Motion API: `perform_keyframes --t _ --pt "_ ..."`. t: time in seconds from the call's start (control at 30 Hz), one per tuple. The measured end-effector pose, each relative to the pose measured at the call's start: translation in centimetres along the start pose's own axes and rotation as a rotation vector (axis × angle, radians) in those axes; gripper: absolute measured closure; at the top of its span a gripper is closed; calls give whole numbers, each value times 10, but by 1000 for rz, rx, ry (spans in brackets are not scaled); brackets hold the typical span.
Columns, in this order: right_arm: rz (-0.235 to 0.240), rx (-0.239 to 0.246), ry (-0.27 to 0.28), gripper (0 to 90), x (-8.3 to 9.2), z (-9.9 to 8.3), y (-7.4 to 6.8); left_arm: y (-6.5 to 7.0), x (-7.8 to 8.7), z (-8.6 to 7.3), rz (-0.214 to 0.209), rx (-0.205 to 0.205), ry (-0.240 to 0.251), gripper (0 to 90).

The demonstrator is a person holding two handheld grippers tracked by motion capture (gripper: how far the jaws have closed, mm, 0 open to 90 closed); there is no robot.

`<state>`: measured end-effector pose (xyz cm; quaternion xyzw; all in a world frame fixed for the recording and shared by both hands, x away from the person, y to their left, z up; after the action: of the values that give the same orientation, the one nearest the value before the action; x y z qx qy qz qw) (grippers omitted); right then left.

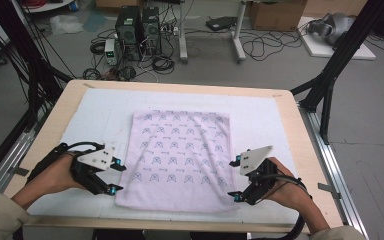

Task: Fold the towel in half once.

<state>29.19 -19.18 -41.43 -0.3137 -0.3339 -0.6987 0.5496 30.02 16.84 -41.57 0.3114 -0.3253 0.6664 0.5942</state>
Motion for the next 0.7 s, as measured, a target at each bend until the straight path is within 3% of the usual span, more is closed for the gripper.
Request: perform_keyframes --t 0.07,0.17,0.3,0.33,0.43,0.5,0.6,0.7 --pt "-43 -45 93 100 8 3 7 -7 8 -1 42 42 55 298" --pt "-147 -117 226 83 21 5 20 -17 22 -3 89 97 144 190" --pt "-270 -212 415 69 40 5 34 -28 39 -4 151 174 295 68" --pt "-304 -235 451 16 44 4 38 -30 43 -5 169 195 344 47" --pt "-397 -295 551 10 55 0 41 -36 56 -10 244 243 489 17" --pt "-441 -304 625 10 61 -3 43 -38 63 -16 302 256 560 17" --pt "-454 -340 663 9 62 -9 43 -37 70 -25 342 282 632 18" --pt "-455 -364 667 9 58 -16 43 -36 72 -33 373 299 648 18"
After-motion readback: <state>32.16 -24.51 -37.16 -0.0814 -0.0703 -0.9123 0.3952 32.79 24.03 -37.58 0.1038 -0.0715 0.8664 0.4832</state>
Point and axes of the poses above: each handheld gripper's, and its own axes: x roughly backward along the jaws, z roughly out of its top, y roughly to its right, the point moved 8 cm from there along -x, roughly forward along the jaws, and after that the axes turned 5 degrees about -y, right-handed, at the moved point
